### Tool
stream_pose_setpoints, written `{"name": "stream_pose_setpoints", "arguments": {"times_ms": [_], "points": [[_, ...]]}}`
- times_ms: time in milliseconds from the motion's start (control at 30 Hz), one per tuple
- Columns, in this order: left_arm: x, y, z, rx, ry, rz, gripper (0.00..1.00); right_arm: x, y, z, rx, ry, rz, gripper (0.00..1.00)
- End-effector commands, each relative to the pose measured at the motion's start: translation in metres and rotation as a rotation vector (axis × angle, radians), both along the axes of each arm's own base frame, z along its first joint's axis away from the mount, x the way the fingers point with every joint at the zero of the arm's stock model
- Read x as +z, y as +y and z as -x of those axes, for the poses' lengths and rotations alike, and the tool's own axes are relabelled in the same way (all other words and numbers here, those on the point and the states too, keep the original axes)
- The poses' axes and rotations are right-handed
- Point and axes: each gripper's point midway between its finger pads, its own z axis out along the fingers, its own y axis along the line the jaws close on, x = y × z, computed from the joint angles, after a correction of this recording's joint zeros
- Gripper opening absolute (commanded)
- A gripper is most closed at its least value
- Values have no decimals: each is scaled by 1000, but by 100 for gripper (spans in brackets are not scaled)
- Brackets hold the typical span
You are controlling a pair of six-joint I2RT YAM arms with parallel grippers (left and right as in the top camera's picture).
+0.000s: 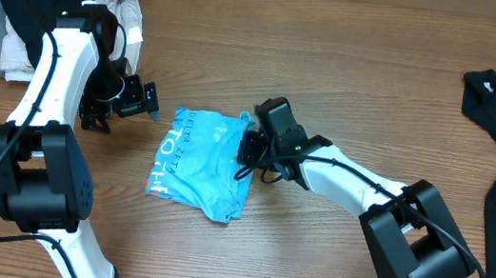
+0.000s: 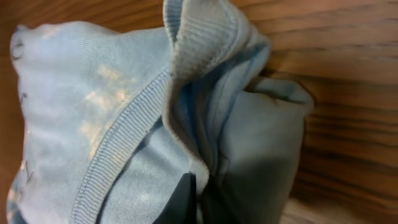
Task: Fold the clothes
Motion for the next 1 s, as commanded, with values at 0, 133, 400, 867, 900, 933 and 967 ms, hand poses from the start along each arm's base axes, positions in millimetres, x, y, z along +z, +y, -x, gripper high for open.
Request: {"name": "stream_pose_setpoints", "arguments": {"times_ms": [0, 133, 400, 867, 900, 933, 967], "points": [[7, 2, 1, 20, -18, -7, 100, 25, -7, -21, -65, -73, 33, 4], [7, 2, 1, 20, -18, -7, 100, 21, -26, -20, -170, -27, 112, 7], [7, 2, 1, 20, -18, -7, 100, 34, -62, -16, -312, 83, 252, 20], [11, -12, 11, -11, 15, 71, 88, 123, 7, 6, 93, 47, -94, 35], [12, -21, 12, -50, 8, 121, 86, 122, 9, 5, 96, 43, -101, 37], [13, -31, 13, -94, -1, 176, 84, 121, 11, 2, 96, 36, -105, 37], [15, -41, 15, -131, -8, 223, 82, 117, 12, 0, 96, 33, -108, 37]]}}
